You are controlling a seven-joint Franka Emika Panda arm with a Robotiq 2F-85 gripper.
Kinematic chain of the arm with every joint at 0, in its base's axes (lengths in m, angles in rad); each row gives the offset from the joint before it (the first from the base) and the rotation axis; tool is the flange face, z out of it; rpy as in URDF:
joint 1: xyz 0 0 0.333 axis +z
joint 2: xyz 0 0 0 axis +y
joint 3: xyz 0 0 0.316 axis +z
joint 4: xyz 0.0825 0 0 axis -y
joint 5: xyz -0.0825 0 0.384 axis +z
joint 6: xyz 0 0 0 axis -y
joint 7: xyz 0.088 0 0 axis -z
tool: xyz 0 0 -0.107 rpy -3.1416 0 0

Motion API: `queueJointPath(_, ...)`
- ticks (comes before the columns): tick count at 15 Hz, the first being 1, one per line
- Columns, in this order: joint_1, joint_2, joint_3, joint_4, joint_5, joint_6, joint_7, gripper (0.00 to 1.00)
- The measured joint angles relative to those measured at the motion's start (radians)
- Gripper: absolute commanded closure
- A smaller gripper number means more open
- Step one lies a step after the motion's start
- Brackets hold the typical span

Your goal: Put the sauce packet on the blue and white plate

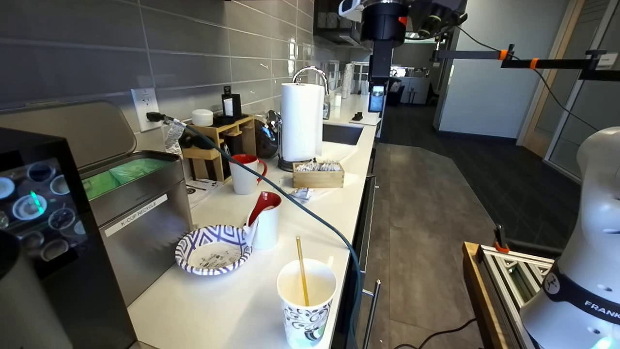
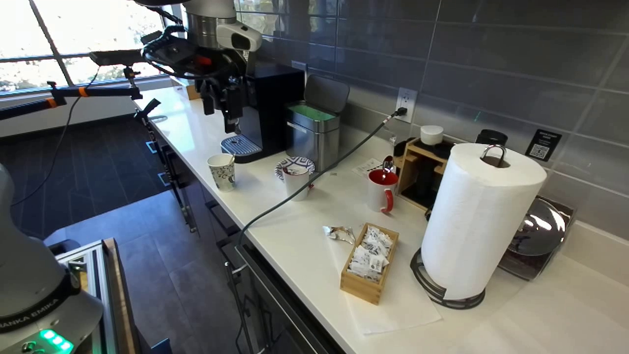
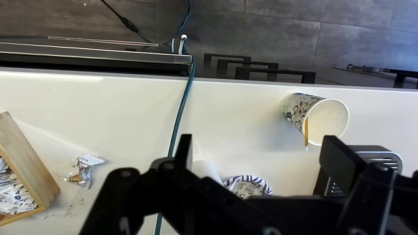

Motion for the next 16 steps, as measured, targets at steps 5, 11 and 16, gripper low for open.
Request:
queueJointPath(5, -0.024, 0.021, -0.010, 0.010, -0.007, 0.030, -0.005, 0.00)
queueJointPath(11, -0.077, 0.030, -0.090, 0.010, -0.082, 0.002, -0.169, 0.00)
queueJointPath(16, -0.091, 0.030, -0.119, 0.010, -0.082, 0.002, -0.213, 0.00)
